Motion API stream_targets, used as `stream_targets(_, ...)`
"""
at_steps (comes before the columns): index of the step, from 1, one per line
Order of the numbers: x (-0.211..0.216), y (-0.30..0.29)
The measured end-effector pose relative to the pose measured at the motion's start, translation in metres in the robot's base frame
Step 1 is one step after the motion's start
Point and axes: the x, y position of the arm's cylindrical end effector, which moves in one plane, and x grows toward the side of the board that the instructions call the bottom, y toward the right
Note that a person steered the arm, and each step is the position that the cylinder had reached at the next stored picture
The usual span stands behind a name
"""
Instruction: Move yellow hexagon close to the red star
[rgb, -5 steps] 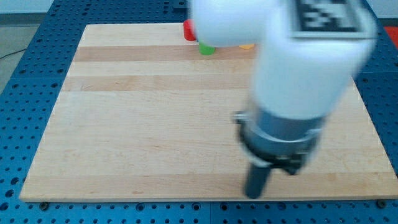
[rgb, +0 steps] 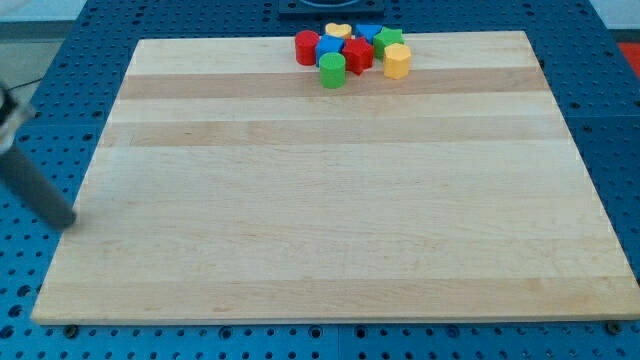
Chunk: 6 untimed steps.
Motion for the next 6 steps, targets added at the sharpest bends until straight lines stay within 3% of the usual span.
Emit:
stream_targets(2,-0.226,0.081)
stream_targets(3,-0.293,0.086)
stream_targets(5,-0.27,0.08)
stream_targets(6,-0.181,0.123)
